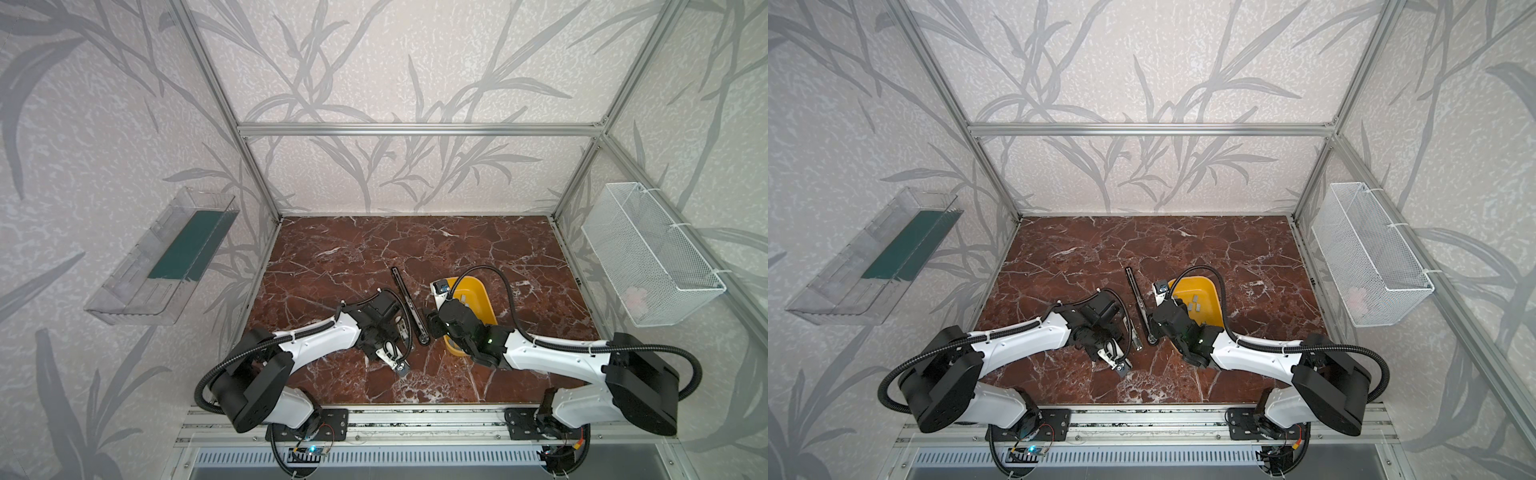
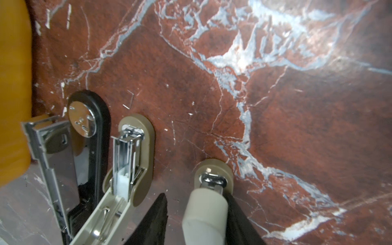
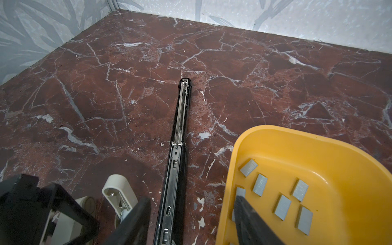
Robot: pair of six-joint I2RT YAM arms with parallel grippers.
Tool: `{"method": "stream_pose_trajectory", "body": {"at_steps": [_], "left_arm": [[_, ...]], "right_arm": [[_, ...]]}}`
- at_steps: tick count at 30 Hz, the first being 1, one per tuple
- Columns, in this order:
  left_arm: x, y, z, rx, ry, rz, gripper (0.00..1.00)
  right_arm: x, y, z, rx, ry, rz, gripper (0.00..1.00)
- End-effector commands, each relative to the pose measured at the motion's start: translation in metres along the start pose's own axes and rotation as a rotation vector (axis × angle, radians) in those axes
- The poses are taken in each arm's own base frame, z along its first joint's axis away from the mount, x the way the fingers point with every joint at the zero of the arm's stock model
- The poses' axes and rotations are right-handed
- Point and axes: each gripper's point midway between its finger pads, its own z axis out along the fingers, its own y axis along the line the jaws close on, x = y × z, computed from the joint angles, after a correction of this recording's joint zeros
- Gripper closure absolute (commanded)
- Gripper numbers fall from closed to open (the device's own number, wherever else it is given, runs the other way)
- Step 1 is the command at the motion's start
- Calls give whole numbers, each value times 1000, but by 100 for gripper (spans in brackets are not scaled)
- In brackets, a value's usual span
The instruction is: Load the staples into the stapler
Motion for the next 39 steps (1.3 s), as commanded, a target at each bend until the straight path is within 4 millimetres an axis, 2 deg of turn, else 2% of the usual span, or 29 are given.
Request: {"method": "stream_pose_trajectory", "body": {"at_steps": [1, 9, 16, 21, 27, 33, 39], "left_arm": [[-4, 0, -2, 31, -23, 15, 58], [-5, 1, -6, 42, -30, 4, 70], [-5, 6, -11, 44, -31, -27, 100], [-6, 27, -27, -50, -45, -82, 100], [0, 80, -65, -358, -71, -214, 100], [4, 126, -102, -587, -128, -385, 100], [-7, 136, -122, -662, -207, -407, 100]], "right_arm": [[-11, 1, -3, 0, -25, 17, 37], [-10, 1, -1, 1, -20, 15, 36], [-13, -4, -5, 25, -35, 22, 36], [-18, -20, -12, 78, -70, 70, 36], [-22, -32, -21, 102, -113, 121, 35], [-26, -21, -28, 6, -154, 135, 35], [-32, -2, -36, -128, -205, 112, 37]]}}
